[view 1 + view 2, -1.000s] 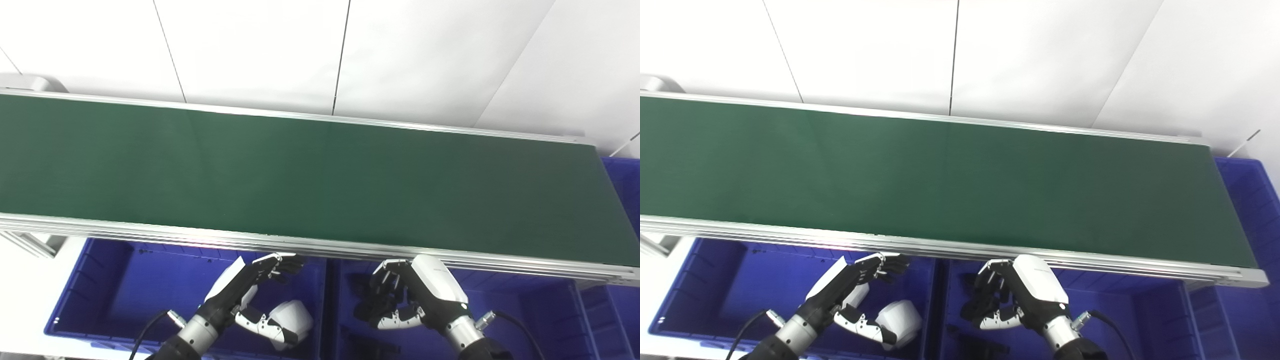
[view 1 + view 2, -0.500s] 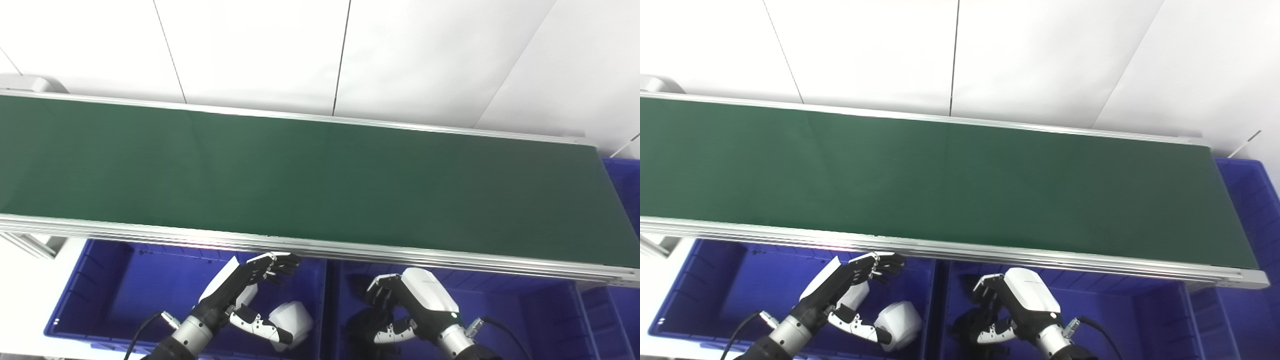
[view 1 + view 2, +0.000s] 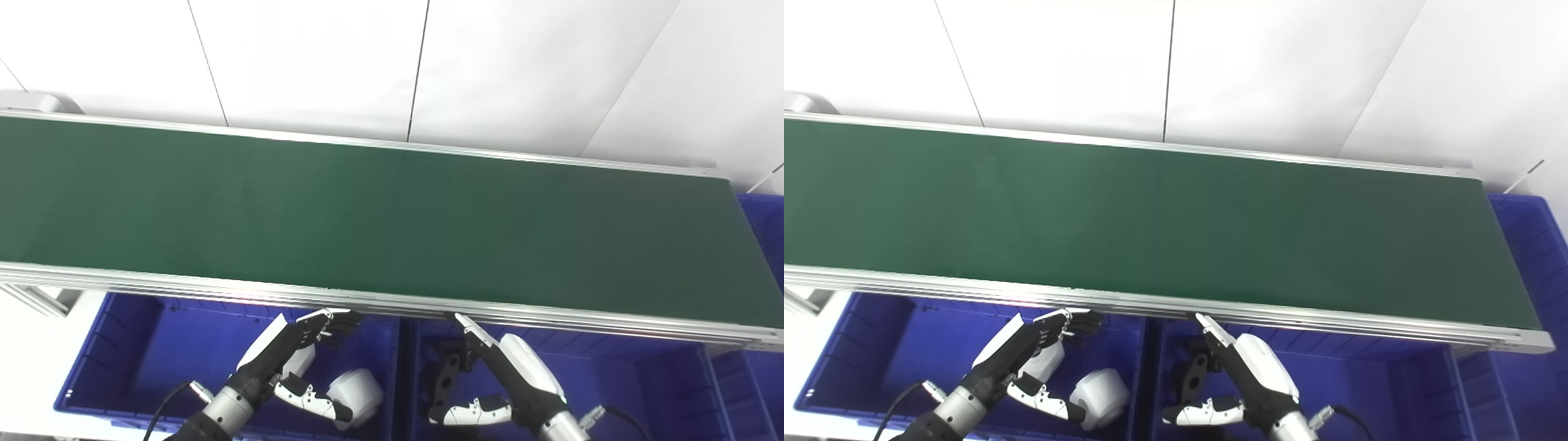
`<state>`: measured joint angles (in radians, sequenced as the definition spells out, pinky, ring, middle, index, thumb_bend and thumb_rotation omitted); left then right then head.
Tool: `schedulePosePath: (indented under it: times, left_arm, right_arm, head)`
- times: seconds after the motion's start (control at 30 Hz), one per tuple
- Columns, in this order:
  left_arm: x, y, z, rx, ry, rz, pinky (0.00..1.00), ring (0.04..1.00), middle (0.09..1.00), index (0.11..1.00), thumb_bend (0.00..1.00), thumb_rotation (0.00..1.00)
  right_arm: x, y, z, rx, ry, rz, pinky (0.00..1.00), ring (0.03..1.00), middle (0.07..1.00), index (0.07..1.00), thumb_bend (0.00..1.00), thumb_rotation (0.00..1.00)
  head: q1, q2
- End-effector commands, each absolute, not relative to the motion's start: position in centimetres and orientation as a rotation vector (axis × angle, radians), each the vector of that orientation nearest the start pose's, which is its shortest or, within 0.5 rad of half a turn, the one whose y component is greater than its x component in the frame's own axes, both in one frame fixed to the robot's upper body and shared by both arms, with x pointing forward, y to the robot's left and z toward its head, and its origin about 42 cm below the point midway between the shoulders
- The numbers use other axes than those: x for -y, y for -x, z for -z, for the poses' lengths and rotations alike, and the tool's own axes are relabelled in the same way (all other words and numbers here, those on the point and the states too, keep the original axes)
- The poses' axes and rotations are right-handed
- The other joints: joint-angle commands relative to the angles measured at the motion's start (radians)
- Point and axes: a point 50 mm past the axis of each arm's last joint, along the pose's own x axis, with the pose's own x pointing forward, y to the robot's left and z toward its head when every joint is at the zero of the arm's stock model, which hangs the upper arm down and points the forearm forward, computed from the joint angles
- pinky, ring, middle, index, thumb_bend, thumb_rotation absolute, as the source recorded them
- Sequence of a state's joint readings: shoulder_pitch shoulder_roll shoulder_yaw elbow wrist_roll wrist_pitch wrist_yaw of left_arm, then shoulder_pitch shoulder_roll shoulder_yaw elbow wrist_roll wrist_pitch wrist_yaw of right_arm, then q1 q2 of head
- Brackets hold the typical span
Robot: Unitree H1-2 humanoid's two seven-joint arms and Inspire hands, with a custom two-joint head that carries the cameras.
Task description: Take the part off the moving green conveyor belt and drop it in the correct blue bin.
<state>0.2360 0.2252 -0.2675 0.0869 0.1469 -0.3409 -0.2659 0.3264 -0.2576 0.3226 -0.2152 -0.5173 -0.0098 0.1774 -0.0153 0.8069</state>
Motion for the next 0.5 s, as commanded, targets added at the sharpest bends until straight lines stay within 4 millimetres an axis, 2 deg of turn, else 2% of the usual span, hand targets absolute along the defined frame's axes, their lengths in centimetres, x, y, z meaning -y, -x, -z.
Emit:
schedulePosePath:
  times: [0.0, 0.13, 0.23, 0.47]
  left_arm:
    - [-21.2, -17.9, -3.9, 0.010, -0.277, 0.555, 0.67, 0.756, 0.785, 0.769, 0.90, 0.11]
    - [-21.1, -17.7, -3.9, 0.018, -0.277, 0.551, 0.66, 0.749, 0.781, 0.768, 0.89, 0.10]
    - [-21.1, -17.7, -4.0, 0.021, -0.270, 0.549, 0.65, 0.744, 0.782, 0.767, 0.89, 0.11]
    - [-21.2, -17.5, -3.9, 0.019, -0.261, 0.541, 0.65, 0.733, 0.778, 0.767, 0.89, 0.12]
  right_arm:
    - [20.4, -15.4, -8.0, -0.022, 0.626, -0.463, 0.77, 0.904, 0.972, 0.977, 0.83, 0.43]
    - [20.8, -14.6, -7.8, -0.009, 0.544, -0.396, 0.74, 0.872, 0.952, 0.974, 0.83, 0.43]
    - [21.0, -13.9, -7.7, -0.003, 0.447, -0.342, 0.77, 0.859, 0.929, 0.942, 0.84, 0.36]
    - [21.4, -13.5, -7.2, -0.010, 0.401, -0.317, 0.77, 0.845, 0.906, 0.928, 0.83, 0.33]
  head:
    - [0.001, 0.001]
    - [0.004, 0.005]
    - [0.004, 0.007]
    - [0.003, 0.006]
